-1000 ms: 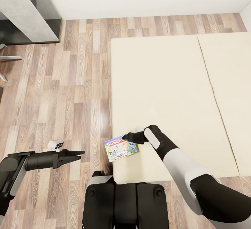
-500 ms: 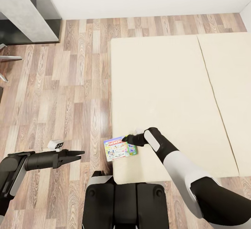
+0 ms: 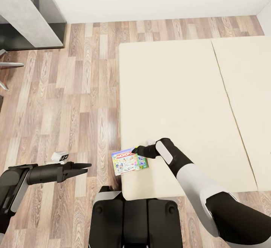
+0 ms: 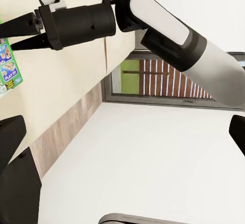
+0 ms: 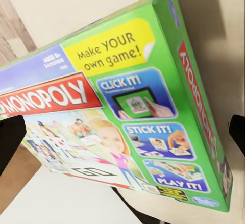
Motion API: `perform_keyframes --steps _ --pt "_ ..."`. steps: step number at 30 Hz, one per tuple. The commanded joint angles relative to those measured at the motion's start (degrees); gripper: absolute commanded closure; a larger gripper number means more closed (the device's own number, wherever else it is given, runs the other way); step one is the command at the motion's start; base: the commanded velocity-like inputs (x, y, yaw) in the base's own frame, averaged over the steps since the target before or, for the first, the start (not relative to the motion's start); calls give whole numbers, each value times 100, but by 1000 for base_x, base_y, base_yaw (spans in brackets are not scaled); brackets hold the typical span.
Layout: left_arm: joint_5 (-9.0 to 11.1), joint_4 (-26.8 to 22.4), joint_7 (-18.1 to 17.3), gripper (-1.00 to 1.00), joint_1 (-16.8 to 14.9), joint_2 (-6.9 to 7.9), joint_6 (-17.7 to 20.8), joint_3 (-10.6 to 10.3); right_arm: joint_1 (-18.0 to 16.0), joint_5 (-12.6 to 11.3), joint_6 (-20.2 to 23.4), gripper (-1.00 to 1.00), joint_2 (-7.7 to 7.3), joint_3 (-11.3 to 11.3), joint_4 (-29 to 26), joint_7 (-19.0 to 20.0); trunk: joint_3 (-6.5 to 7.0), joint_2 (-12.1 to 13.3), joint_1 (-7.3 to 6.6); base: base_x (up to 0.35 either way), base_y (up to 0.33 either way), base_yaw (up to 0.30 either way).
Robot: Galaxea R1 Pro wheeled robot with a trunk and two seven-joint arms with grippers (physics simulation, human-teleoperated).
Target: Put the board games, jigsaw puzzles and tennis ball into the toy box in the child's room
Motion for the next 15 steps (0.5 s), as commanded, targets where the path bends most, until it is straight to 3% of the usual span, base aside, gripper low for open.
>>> perform_keyframes --steps 1,15 --pt "-1 -2 -21 -100 -1 2 61 -1 -4 -20 15 -100 -3 17 -5 -18 3 -9 4 0 0 -69" --pt "-1 -2 -21 -100 -1 2 61 -1 7 -24 11 -100 -5 17 -26 -18 129 -9 4 0 0 -74"
